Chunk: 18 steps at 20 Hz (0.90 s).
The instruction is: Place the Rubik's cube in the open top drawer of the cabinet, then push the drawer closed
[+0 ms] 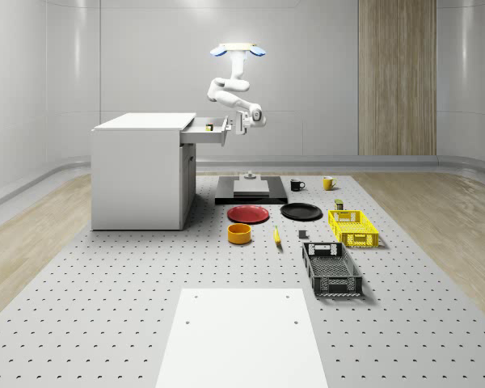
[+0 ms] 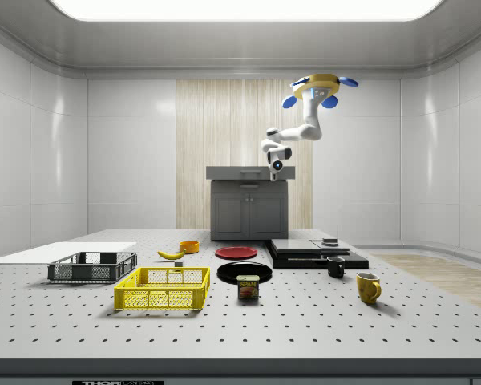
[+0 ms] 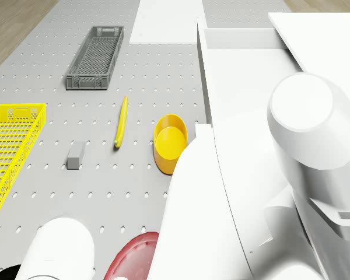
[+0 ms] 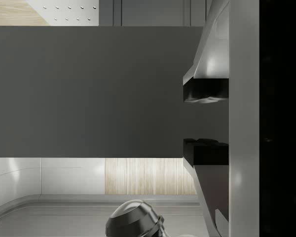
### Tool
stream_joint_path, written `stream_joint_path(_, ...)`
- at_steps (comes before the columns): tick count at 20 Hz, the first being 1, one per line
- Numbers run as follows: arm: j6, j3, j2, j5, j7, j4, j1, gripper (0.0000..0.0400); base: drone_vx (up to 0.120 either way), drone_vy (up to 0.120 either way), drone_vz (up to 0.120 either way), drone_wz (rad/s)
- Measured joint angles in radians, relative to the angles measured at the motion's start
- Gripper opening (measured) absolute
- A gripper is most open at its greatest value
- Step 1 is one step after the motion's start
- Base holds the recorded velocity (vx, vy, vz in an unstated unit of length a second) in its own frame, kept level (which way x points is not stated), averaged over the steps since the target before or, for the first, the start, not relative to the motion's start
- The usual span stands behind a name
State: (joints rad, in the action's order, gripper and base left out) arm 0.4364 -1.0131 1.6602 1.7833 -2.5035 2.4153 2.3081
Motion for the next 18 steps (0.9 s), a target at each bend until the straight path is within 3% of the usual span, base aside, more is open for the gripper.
stream_joint_path(7,-0.007,0.013,0.007,0.099,0.067,0.044,-0.077,0.0106,0.0,0.0,0.0,0.0)
stream_joint_path(9,-0.007,0.031,0.005,0.104,0.014,0.065,-0.097,0.0105,0.0,0.0,0.0,0.0)
stream_joint_path(16,-0.009,0.043,0.02,0.274,0.172,0.112,-0.204,0.0105,0.0,0.0,0.0,0.0)
stream_joint_path(17,-0.01,0.063,0.016,0.267,0.101,0.126,-0.212,0.0105,0.0,0.0,0.0,0.0)
stream_joint_path(18,-0.003,0.066,0.025,0.28,0.119,0.131,-0.221,0.0105,0.0,0.0,0.0,0.0)
